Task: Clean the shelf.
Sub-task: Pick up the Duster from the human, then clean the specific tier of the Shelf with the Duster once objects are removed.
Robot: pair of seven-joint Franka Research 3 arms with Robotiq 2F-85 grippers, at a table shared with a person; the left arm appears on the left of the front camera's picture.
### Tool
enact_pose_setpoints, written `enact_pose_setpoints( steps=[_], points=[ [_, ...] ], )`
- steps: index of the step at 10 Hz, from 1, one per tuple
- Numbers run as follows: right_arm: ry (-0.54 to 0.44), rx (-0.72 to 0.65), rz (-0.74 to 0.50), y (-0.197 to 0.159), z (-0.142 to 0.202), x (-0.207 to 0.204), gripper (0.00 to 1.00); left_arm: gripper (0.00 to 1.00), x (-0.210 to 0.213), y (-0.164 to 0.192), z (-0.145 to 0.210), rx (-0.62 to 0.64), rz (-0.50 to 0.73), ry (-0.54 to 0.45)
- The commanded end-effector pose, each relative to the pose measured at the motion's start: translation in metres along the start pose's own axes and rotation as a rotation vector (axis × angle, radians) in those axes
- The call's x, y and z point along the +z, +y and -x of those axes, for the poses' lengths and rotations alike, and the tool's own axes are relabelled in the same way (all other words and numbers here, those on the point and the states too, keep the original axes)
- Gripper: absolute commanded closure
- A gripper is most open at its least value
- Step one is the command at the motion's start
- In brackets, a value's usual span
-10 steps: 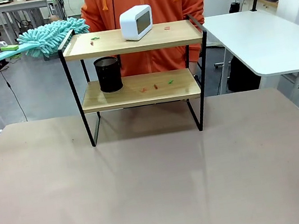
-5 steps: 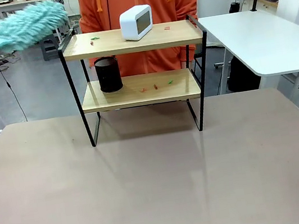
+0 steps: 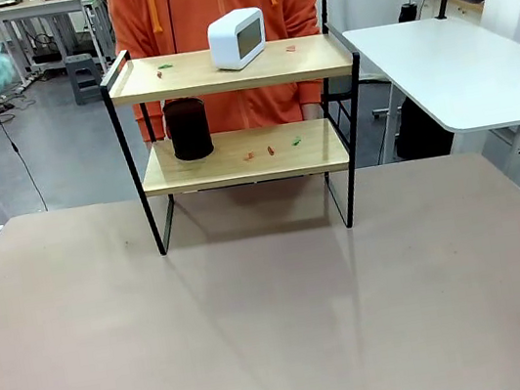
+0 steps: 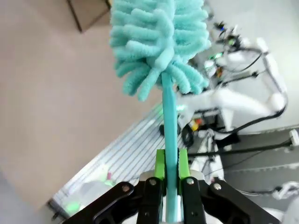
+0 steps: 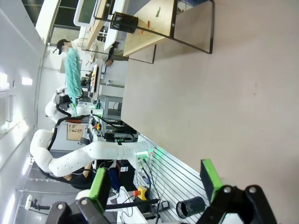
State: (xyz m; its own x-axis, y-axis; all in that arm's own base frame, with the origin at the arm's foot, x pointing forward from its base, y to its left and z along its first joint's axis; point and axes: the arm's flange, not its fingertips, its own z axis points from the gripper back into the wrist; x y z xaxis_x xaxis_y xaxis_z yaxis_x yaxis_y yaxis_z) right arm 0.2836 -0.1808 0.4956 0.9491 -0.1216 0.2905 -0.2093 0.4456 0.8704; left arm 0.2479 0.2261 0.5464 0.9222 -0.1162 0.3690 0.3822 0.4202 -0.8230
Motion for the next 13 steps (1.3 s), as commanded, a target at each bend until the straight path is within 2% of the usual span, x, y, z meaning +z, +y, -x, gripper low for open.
enact_pose_setpoints(
  steps=[1,2,3,4,13],
  points=[
    [-0.014,0.029,-0.018,0.001,-0.002,-0.001,0.0,1.0,-0.026,0.017,0.01,0.031,-0.067,0.101],
    [-0.014,0.029,-0.018,0.001,-0.002,-0.001,0.0,1.0,-0.039,0.026,0.008,0.061,-0.113,0.141],
    [-0.014,0.029,-0.018,0.001,-0.002,-0.001,0.0,1.0,-0.047,0.032,0.0,0.03,-0.066,0.196],
    [-0.014,0.029,-0.018,0.001,-0.002,-0.001,0.0,1.0,-0.021,0.02,0.021,0.052,-0.071,0.106],
    [-0.014,0.029,-0.018,0.001,-0.002,-0.001,0.0,1.0,-0.021,0.02,0.021,0.052,-0.071,0.106]
  ],
)
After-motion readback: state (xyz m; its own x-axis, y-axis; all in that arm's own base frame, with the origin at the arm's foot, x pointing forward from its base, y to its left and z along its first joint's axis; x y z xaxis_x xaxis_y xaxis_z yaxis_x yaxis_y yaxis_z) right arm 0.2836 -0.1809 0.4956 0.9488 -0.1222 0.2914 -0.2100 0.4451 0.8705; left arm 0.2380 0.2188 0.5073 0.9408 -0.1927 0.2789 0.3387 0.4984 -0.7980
